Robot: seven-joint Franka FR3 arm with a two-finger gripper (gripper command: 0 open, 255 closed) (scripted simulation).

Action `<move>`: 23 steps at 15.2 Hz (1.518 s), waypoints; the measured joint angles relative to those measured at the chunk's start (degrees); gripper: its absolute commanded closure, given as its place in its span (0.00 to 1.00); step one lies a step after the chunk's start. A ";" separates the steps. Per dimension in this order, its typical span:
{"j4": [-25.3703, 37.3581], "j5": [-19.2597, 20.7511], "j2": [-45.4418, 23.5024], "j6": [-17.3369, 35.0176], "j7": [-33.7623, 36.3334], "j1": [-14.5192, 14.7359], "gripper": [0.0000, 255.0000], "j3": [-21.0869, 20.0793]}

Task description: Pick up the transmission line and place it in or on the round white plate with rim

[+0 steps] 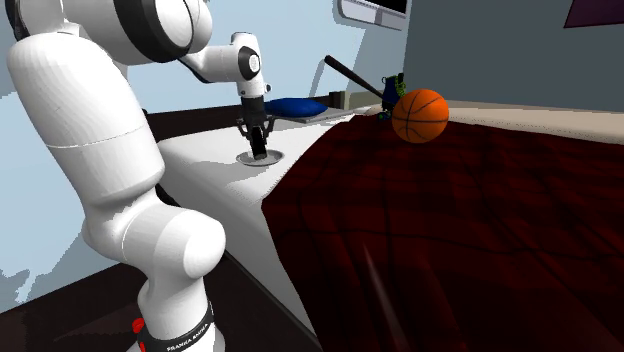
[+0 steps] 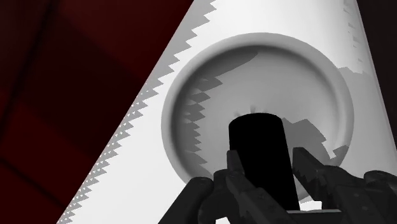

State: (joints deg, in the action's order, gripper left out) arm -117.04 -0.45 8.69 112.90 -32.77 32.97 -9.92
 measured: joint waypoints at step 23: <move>4.91 -0.11 0.63 -6.52 -0.02 -0.07 0.00 0.03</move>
State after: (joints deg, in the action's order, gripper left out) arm -112.14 -0.57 9.31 106.38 -32.79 32.90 -9.90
